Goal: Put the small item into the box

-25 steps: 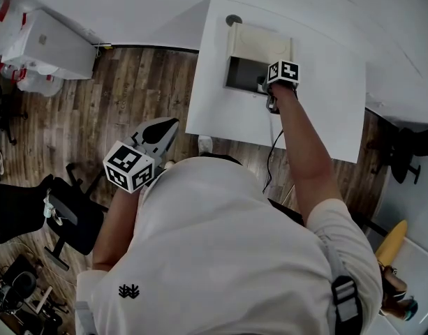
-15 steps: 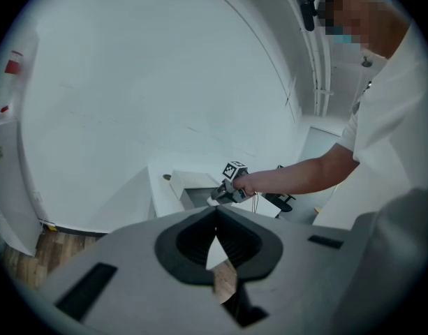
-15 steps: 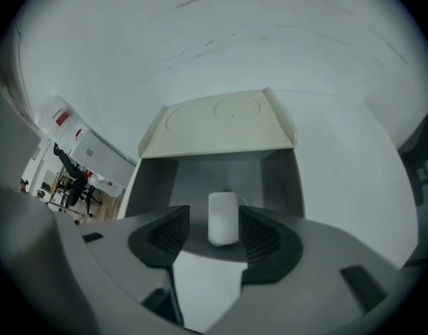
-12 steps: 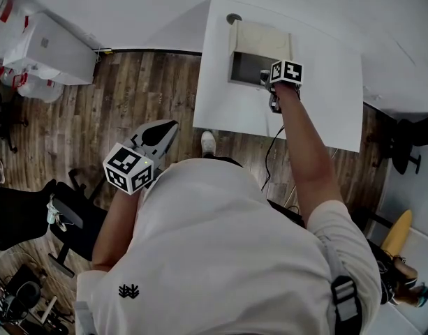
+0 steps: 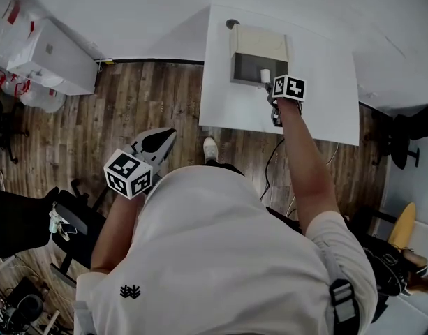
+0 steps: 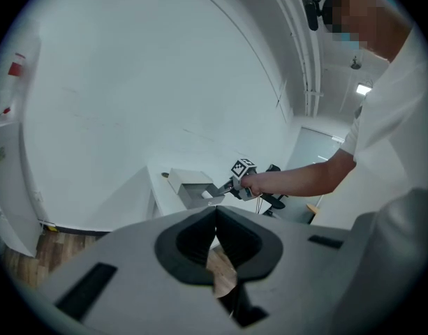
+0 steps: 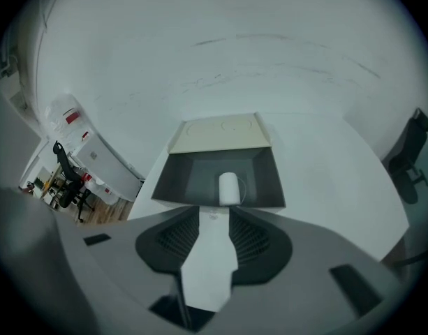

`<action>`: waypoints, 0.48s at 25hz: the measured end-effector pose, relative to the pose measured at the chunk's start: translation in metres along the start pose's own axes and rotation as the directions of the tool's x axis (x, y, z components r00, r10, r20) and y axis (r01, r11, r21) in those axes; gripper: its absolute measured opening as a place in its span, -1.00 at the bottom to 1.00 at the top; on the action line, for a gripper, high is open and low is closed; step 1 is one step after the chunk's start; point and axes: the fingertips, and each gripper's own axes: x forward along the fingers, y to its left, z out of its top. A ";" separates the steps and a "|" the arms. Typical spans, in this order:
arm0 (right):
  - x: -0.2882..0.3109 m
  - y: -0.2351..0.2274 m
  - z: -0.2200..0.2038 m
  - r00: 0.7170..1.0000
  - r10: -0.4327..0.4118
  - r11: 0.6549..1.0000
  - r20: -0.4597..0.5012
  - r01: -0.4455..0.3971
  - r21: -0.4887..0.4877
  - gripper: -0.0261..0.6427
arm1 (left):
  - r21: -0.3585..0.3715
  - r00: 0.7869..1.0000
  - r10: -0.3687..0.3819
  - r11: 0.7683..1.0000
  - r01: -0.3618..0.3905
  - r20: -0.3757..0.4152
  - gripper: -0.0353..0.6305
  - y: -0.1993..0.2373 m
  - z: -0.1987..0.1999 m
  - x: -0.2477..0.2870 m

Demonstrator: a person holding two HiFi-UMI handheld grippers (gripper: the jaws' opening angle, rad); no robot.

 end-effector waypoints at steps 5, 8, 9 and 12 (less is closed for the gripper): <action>-0.029 0.010 -0.033 0.998 0.002 1.000 0.059 -0.003 0.018 -0.82 | 0.003 1.000 -0.019 1.000 0.019 -0.001 -0.87 -0.007 -0.013 -0.016; -0.046 0.028 -0.063 0.996 0.044 0.999 0.081 -0.045 0.022 -0.89 | 0.006 0.999 -0.036 0.999 0.036 -0.003 -0.87 -0.012 -0.022 -0.026; -0.053 0.036 -0.074 0.994 0.064 0.998 0.087 -0.065 0.018 -0.89 | 0.007 0.999 -0.042 0.999 0.043 -0.005 -0.87 -0.015 -0.025 -0.029; -0.074 0.067 -0.108 0.985 0.135 0.991 0.108 -0.134 -0.010 -0.90 | 0.015 0.998 -0.062 0.998 0.062 -0.015 -0.87 -0.021 -0.036 -0.039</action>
